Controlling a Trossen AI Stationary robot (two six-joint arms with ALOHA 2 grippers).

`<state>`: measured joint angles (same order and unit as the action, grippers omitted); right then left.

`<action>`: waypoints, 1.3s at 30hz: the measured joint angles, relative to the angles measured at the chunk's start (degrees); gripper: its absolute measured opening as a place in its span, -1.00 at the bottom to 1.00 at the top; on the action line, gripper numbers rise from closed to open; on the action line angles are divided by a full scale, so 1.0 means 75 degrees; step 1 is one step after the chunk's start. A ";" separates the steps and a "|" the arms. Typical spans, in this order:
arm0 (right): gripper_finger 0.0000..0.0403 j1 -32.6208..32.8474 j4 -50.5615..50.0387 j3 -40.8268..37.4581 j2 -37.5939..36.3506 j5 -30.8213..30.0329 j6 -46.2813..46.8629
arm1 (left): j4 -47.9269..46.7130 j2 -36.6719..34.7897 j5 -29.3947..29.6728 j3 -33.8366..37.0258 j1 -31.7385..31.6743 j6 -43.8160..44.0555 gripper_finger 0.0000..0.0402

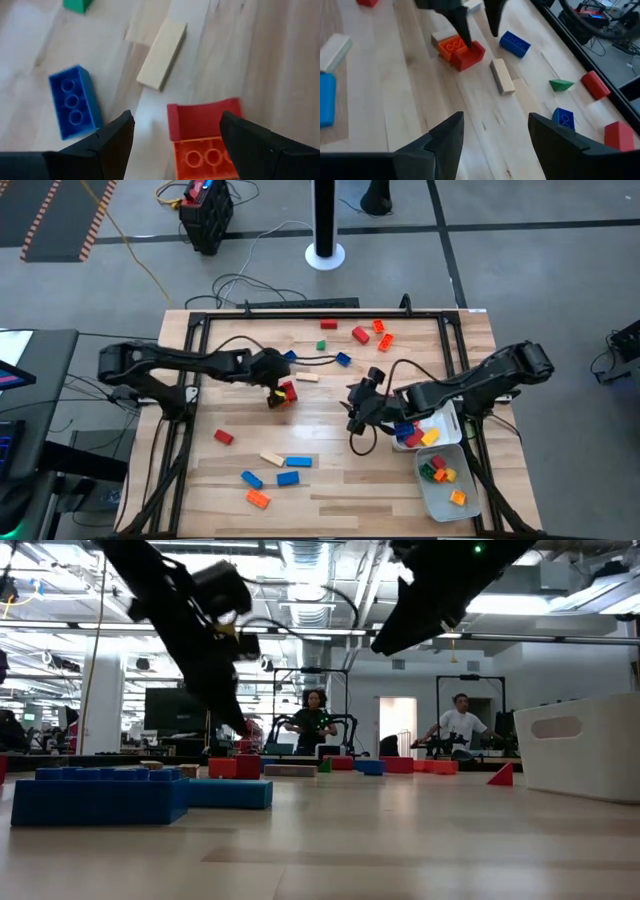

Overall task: Sort blocks by size
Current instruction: Put the red block into the white bin

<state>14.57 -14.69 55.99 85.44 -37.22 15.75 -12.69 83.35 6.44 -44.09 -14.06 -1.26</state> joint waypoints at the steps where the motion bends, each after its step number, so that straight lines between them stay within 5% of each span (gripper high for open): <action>1: 0.24 0.0003 -0.0042 0.0000 0.0016 0.0005 -0.0044 | -0.0012 0.0199 0.0000 -0.0078 -0.0060 -0.0003 0.40; 9: 0.24 0.0172 -0.0176 0.0003 -0.0097 0.0017 -0.0111 | 0.0033 0.1240 -0.0023 -0.0336 -0.0319 0.0014 0.14; 19: 0.10 0.0224 -0.0197 0.0003 -0.0121 -0.0031 0.0018 | 0.0134 0.1171 -0.0055 -0.0368 -0.0322 -0.0279 -0.88; 28: 0.04 0.0326 -0.0692 0.0003 -0.0121 -0.0047 0.0089 | 0.0400 0.0698 0.0032 -0.0304 -0.0292 -0.0370 -0.88; 39: 0.11 0.0414 -0.0628 0.0003 -0.0097 -0.0128 0.0319 | 0.3036 0.0149 -0.0192 -0.0321 0.0621 -0.0347 -0.88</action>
<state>17.68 -19.40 56.01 84.71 -38.18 18.14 10.08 84.47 4.99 -46.50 -9.40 -3.86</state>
